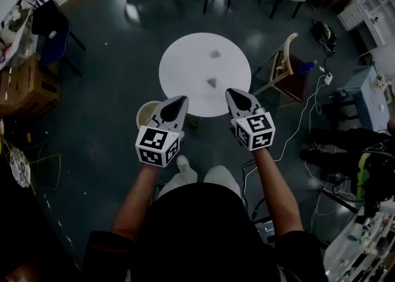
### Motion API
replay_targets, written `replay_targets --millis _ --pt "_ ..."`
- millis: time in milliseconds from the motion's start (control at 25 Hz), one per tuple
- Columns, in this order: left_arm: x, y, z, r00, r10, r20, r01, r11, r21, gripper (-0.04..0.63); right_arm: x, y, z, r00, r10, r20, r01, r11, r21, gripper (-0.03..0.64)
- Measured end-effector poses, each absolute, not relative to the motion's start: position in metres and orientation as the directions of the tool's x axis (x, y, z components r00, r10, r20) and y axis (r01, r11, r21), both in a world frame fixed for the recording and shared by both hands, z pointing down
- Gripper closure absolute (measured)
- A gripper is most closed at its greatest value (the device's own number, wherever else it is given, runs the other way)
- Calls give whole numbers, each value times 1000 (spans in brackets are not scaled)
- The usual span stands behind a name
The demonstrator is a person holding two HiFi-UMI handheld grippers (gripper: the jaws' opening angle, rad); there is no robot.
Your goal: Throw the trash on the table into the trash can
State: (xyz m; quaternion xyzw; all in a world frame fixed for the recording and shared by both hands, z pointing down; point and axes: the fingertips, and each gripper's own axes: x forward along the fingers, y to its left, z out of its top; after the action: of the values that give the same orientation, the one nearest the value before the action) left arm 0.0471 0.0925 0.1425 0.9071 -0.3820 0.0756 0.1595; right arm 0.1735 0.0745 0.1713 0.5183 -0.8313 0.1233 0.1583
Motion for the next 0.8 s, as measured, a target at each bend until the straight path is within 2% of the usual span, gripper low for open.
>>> replay_targets --millis 800 --pt "112 46 236 695 -615 373 -718 -620 316 588 227 6 294 -347 -775 528 -931 354 -92 597"
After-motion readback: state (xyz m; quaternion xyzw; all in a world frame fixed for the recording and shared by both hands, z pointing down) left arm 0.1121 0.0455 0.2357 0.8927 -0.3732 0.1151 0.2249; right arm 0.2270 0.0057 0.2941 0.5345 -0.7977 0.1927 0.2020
